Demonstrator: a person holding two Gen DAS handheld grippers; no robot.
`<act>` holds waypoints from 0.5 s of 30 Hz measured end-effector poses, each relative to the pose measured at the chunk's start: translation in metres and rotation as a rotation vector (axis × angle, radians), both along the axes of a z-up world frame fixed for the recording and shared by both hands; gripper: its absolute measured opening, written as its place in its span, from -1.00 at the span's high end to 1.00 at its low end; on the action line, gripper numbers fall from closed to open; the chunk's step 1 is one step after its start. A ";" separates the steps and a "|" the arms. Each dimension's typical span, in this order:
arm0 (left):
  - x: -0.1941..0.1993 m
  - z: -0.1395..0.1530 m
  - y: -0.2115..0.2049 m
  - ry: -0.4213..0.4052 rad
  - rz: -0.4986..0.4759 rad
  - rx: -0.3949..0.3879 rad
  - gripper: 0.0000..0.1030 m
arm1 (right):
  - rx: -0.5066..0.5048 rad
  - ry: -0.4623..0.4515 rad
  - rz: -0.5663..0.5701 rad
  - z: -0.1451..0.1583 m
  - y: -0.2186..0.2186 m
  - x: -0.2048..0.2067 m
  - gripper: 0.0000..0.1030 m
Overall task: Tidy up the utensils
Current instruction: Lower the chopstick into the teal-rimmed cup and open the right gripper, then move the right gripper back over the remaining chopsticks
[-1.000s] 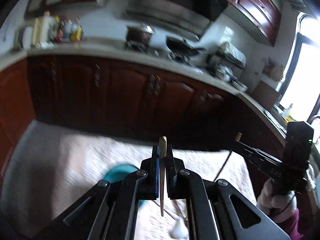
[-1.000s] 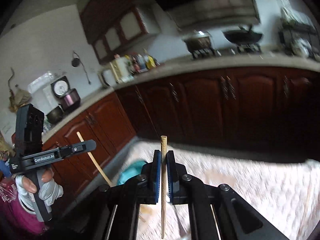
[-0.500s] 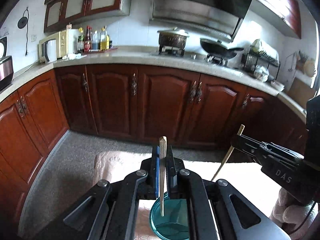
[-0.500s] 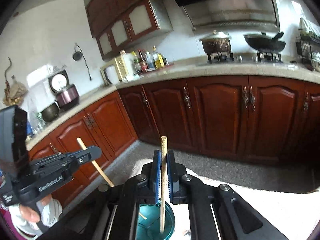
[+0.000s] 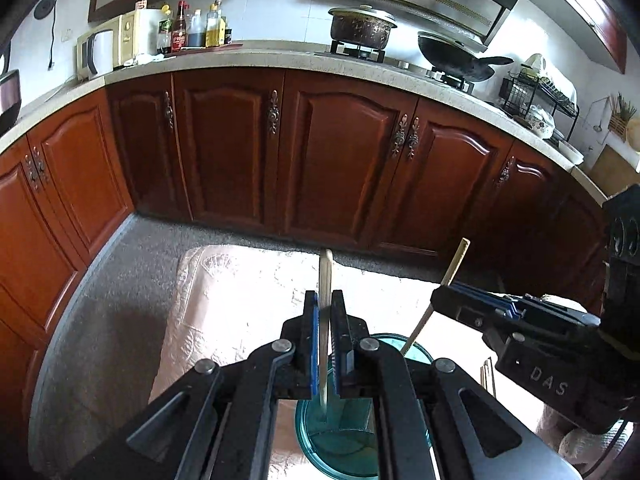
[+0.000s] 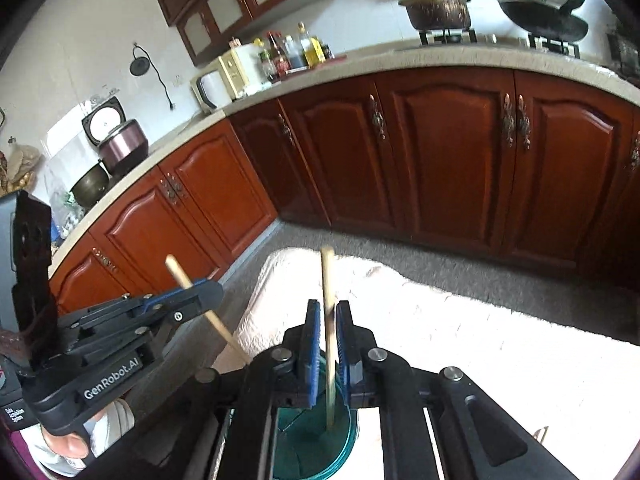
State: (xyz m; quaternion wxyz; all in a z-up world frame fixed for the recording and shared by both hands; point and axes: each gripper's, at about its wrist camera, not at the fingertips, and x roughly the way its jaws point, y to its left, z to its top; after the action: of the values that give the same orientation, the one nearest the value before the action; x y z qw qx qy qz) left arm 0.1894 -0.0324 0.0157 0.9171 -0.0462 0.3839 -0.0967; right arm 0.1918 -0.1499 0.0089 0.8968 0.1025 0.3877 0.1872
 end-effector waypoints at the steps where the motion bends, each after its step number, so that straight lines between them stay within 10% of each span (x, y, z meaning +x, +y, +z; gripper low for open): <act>1: -0.001 0.000 0.001 0.002 0.001 -0.002 0.89 | 0.004 -0.001 0.000 -0.001 -0.001 -0.001 0.61; 15: -0.038 0.010 0.004 -0.004 -0.016 -0.050 0.07 | 0.018 0.016 -0.032 -0.002 -0.031 -0.049 0.46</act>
State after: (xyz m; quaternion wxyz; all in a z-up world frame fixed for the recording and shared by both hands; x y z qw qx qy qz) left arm 0.1518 -0.0283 0.0259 0.9156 -0.0660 0.3800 -0.1136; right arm 0.1432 -0.1806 0.0066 0.8956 0.1182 0.3915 0.1753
